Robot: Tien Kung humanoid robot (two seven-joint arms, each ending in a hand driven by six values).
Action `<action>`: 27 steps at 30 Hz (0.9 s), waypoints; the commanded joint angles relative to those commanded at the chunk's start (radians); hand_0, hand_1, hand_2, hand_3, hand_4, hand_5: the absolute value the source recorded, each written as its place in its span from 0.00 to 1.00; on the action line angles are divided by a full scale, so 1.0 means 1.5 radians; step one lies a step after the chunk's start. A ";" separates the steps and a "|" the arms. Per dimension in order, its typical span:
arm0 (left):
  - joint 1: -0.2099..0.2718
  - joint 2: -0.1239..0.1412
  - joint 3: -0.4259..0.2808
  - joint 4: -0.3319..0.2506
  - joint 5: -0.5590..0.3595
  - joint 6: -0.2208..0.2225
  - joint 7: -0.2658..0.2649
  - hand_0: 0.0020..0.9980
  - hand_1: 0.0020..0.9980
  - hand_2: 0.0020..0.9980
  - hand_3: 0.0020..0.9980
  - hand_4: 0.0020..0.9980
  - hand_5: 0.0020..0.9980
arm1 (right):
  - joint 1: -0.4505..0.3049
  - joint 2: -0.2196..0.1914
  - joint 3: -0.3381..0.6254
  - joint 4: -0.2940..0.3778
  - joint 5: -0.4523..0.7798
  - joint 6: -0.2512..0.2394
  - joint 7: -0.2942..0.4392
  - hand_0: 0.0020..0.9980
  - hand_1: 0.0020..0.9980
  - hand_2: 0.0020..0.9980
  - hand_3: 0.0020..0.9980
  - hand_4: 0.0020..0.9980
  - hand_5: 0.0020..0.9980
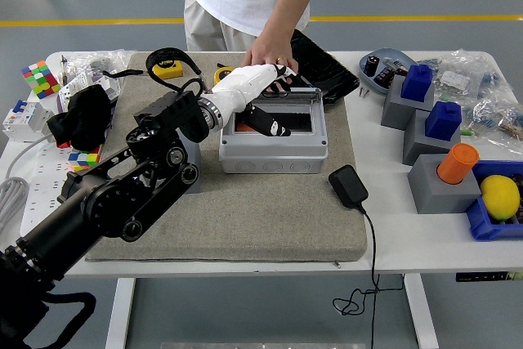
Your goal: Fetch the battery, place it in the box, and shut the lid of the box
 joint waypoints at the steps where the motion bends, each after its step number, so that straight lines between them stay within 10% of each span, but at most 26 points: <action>1: 0.004 0.000 0.003 -0.010 -0.004 -0.008 0.011 0.43 0.55 0.67 0.79 1.00 0.17 | 0.000 0.000 0.000 0.000 0.000 0.000 0.000 0.74 0.71 0.71 0.70 1.00 0.55; 13: 0.053 0.000 -0.022 -0.106 -0.055 -0.015 0.014 0.41 0.54 0.66 0.78 1.00 0.19 | 0.001 0.000 -0.003 0.000 0.001 -0.001 0.001 0.74 0.71 0.71 0.70 1.00 0.54; 27: 0.234 0.000 -0.163 -0.175 -0.379 0.174 -0.288 0.43 0.57 0.61 0.73 1.00 0.23 | -0.004 -0.002 0.007 0.000 -0.005 0.000 0.001 0.74 0.71 0.71 0.70 1.00 0.54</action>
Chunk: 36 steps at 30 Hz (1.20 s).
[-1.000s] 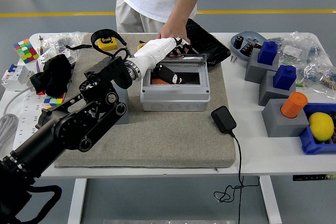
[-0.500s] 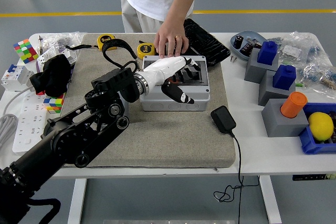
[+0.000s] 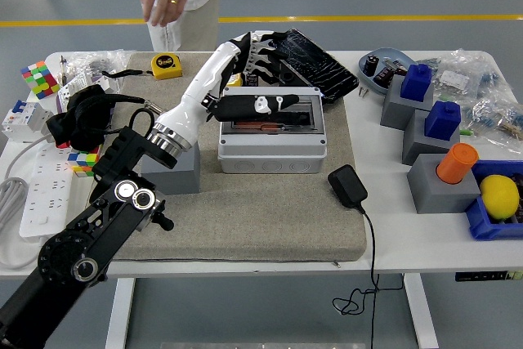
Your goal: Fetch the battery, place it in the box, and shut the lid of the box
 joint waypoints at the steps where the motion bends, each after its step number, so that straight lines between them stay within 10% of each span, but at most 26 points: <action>1: 0.012 0.000 -0.013 -0.002 -0.026 0.002 -0.008 0.43 0.57 0.61 0.73 1.00 0.23 | 0.000 0.000 0.001 0.000 -0.001 0.000 0.000 0.74 0.71 0.71 0.70 1.00 0.54; 8: 0.079 0.000 -0.097 -0.002 -0.172 -0.002 -0.025 0.43 0.57 0.59 0.72 1.00 0.23 | 0.003 -0.002 0.008 0.000 -0.001 0.000 0.002 0.74 0.71 0.71 0.70 1.00 0.55; 36: 0.139 0.051 -0.246 0.032 -0.166 -0.045 -0.015 0.43 0.58 0.60 0.71 1.00 0.26 | 0.016 -0.009 0.093 0.000 -0.028 -0.001 0.013 0.74 0.71 0.71 0.70 1.00 0.55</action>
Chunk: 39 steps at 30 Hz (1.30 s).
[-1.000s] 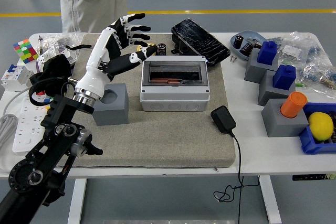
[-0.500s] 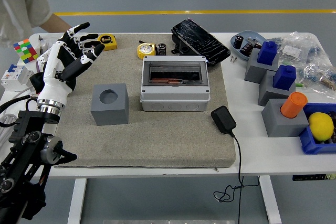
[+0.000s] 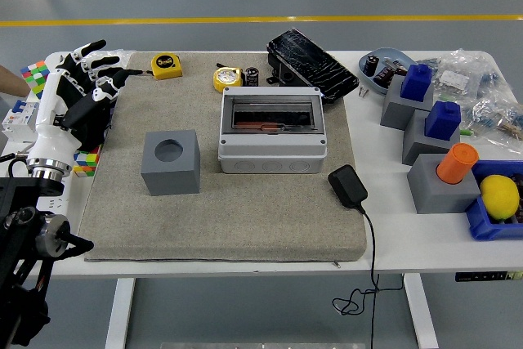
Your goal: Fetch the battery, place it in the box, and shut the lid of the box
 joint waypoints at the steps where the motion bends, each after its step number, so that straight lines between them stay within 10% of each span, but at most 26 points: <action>1: 0.002 0.001 -0.003 0.005 0.001 -0.003 0.000 0.43 0.58 0.60 0.71 1.00 0.26 | -0.002 0.000 0.005 0.000 -0.003 0.000 0.000 0.74 0.71 0.71 0.70 1.00 0.55; 12: 0.049 0.017 -0.027 0.056 0.038 -0.036 0.001 0.44 0.58 0.61 0.70 1.00 0.26 | -0.018 0.024 0.033 0.000 -0.024 -0.003 0.000 0.74 0.71 0.71 0.70 1.00 0.55; 14: 0.055 0.019 -0.036 0.056 0.041 -0.036 -0.001 0.59 0.59 0.61 0.68 1.00 0.27 | -0.017 0.027 0.016 0.000 -0.009 -0.002 0.009 0.74 0.71 0.71 0.70 1.00 0.55; 39: 0.063 0.011 -0.046 0.023 0.059 -0.040 0.017 0.55 0.60 0.60 0.64 1.00 0.29 | -0.007 0.039 0.035 0.000 -0.063 -0.004 -0.024 0.74 0.71 0.71 0.70 1.00 0.55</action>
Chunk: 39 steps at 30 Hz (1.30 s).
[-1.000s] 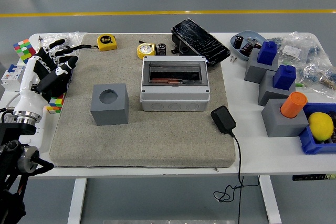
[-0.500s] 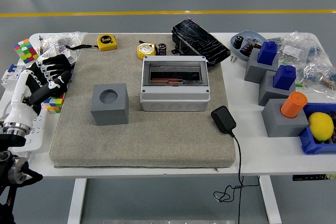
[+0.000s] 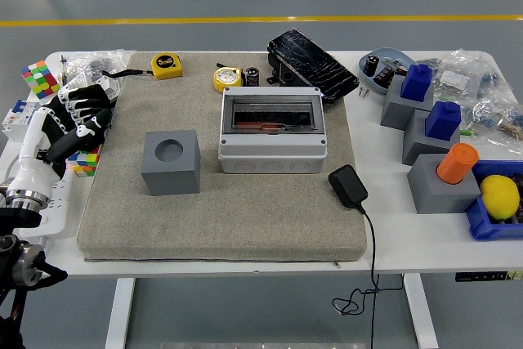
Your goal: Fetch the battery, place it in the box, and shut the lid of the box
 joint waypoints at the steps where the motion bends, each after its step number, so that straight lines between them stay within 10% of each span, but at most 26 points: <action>1: 0.000 0.000 0.003 -0.002 0.000 0.001 0.001 0.55 0.60 0.60 0.64 1.00 0.29 | 0.001 0.000 -0.001 0.000 0.001 0.000 0.000 0.74 0.71 0.71 0.70 1.00 0.55; 39: 0.003 0.011 0.050 -0.016 -0.002 0.005 0.016 0.52 0.60 0.60 0.63 1.00 0.30 | 0.012 0.000 -0.024 0.000 0.013 0.000 -0.006 0.74 0.71 0.71 0.71 1.00 0.55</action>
